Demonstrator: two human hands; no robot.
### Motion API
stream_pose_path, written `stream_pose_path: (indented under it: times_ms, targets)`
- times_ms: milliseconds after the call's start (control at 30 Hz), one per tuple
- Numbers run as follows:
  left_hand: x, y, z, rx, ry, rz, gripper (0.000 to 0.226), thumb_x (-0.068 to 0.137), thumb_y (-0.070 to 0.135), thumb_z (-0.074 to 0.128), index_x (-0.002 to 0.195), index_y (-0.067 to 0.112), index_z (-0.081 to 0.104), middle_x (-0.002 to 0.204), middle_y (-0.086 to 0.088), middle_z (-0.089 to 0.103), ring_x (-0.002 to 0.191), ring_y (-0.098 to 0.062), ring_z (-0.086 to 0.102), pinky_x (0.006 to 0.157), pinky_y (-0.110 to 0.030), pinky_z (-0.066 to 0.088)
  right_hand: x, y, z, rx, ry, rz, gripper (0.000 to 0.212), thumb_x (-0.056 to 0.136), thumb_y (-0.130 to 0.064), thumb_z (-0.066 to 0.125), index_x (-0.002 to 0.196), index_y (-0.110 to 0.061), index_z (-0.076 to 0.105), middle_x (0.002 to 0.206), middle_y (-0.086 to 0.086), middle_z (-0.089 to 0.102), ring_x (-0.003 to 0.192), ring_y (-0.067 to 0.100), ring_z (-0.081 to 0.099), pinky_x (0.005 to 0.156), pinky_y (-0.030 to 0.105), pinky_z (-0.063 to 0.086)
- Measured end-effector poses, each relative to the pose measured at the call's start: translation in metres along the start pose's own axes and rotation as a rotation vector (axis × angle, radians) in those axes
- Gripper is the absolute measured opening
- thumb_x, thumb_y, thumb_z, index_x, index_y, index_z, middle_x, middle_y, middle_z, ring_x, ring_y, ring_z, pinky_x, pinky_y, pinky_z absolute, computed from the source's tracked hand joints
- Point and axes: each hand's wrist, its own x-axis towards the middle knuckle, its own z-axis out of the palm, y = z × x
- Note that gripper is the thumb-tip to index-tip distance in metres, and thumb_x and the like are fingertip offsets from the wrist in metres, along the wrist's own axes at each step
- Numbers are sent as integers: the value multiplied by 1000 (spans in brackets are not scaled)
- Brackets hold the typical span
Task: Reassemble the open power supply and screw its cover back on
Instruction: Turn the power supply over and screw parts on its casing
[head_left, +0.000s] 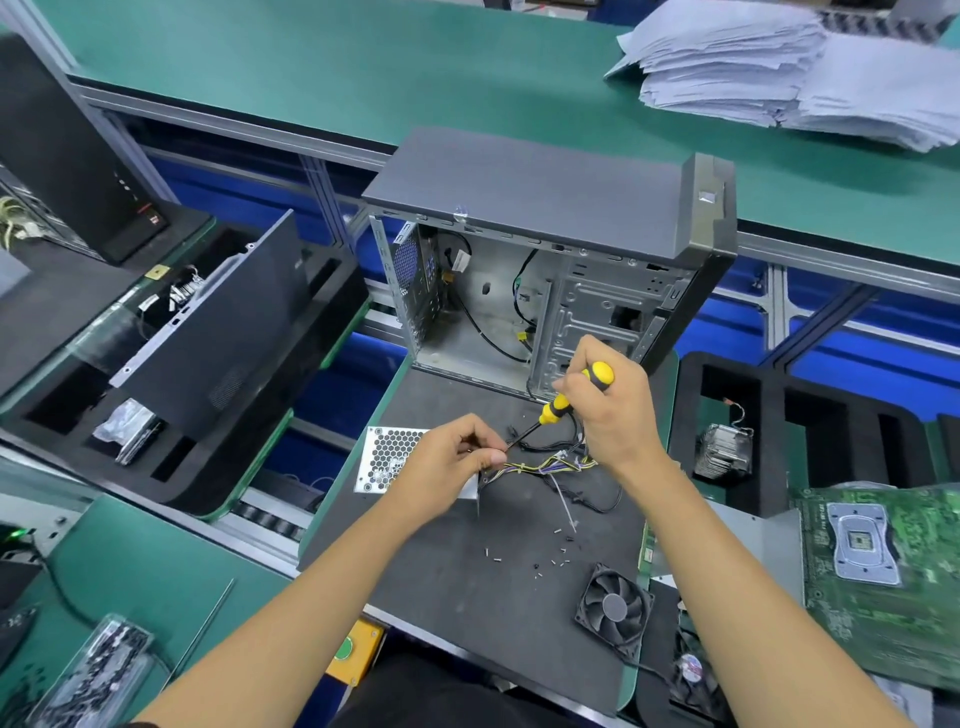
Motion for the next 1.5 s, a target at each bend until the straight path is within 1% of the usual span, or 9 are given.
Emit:
stream_pose_path:
  times_ms: [167,300,433,600,833,1067,1300,1433,1500]
  targets:
    - [-3,0,0,29,-40,-2,15,91,10,76,87,22,68,88,-1,76,86,-24,74,85,-38,59,-4,-2,2,-14,-26,-19,25,76,-23,61,61,-24,42,51,-11,38,56,15,37,54,38,40]
    - [-4,0,-1,13,-70,0,15,92,7,73,87,20,67,84,-6,75,80,-20,73,81,-32,59,-6,-7,5,-11,-36,-34,27,77,-20,61,60,-27,41,50,-13,36,55,9,36,54,31,37]
    - [-5,-3,-6,-21,-47,-2,21,93,3,70,87,22,67,84,-4,76,81,-18,73,82,-35,59,-5,-11,6,-8,-72,-63,30,77,-10,62,60,-25,42,50,-14,36,52,5,34,51,12,33]
    - [-7,-3,-11,-16,-99,-14,36,96,1,63,84,35,69,92,-7,77,86,-21,75,84,-35,60,-6,-14,9,-11,-98,-77,29,76,-10,62,60,-22,41,51,-14,37,54,5,34,52,15,33]
    - [-11,-10,-18,-52,-106,-12,28,96,-1,58,86,24,67,92,-8,78,86,-22,76,83,-30,59,-7,-15,19,-25,-123,-56,24,75,-14,63,62,-17,44,55,8,39,56,12,37,52,20,37]
    - [-5,-18,-35,-71,-184,-45,25,96,-4,55,87,16,68,85,-7,78,84,-19,75,79,-24,56,-8,-24,31,-117,-278,-125,18,72,-26,62,66,-23,45,53,-12,41,54,6,36,52,16,31]
    - [5,-22,-54,-116,-220,20,41,96,-1,58,82,35,73,88,-4,78,88,-21,75,82,-27,58,0,-34,49,-106,-239,-113,18,73,-23,61,65,-20,46,55,-7,42,53,4,42,53,13,33]
    - [14,-25,-68,-211,-269,32,29,95,8,60,103,32,76,104,-4,79,102,-22,75,85,-23,57,7,-37,55,-129,-192,-97,17,73,-27,60,65,-21,46,57,6,44,55,6,38,53,15,34]
    - [21,-27,-76,-212,-293,50,26,100,24,55,120,27,71,113,-2,77,109,-20,72,88,-25,57,11,-34,55,-135,-163,-81,20,74,-20,62,65,-23,45,56,0,44,55,8,38,52,20,35]
